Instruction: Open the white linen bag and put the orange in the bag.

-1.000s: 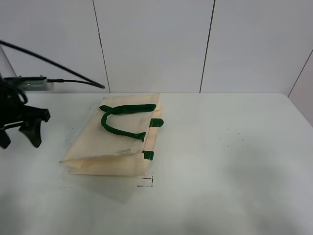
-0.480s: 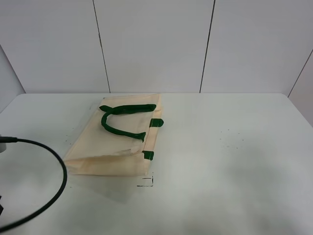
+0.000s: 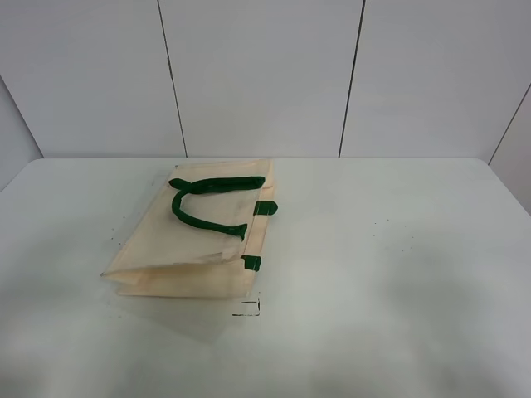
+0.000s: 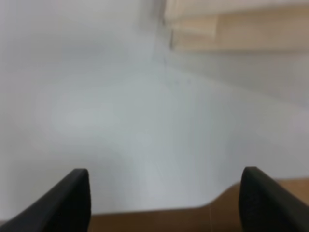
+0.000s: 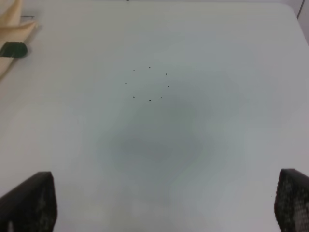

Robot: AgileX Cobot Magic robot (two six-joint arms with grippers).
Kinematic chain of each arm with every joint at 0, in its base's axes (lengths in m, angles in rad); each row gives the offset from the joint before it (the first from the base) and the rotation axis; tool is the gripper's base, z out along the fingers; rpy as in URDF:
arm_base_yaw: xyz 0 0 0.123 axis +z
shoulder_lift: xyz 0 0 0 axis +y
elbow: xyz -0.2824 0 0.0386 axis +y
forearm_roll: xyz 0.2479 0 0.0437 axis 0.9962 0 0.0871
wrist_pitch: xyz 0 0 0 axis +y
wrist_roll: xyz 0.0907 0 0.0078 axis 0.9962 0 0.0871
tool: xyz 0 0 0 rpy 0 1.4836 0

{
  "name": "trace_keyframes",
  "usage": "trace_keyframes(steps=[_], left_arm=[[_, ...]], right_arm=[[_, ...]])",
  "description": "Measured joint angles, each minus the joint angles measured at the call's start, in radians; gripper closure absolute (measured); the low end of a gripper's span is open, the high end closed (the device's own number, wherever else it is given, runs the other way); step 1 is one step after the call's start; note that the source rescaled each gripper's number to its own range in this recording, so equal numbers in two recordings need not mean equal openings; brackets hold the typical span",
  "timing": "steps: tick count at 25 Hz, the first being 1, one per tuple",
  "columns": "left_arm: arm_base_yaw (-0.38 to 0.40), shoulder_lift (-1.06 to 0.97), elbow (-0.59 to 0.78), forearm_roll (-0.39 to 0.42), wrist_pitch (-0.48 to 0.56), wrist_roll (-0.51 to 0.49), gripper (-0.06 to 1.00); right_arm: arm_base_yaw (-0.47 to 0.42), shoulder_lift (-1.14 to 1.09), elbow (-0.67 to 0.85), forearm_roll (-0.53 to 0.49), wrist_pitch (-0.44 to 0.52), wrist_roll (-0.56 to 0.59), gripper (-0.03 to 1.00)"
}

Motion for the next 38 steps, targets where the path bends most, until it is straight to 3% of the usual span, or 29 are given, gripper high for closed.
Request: trace_keyframes(steps=[13,38], left_arm=[[0.0,-0.232,0.0,0.0,0.002,0.0,0.07],[0.001,-0.236,0.001,0.0,0.002,0.0,0.07]], right_arm=[[0.0,0.0,0.0,0.0,0.0,0.0,-0.03],[0.0,0.0,0.0,0.0,0.0,0.0,-0.03]])
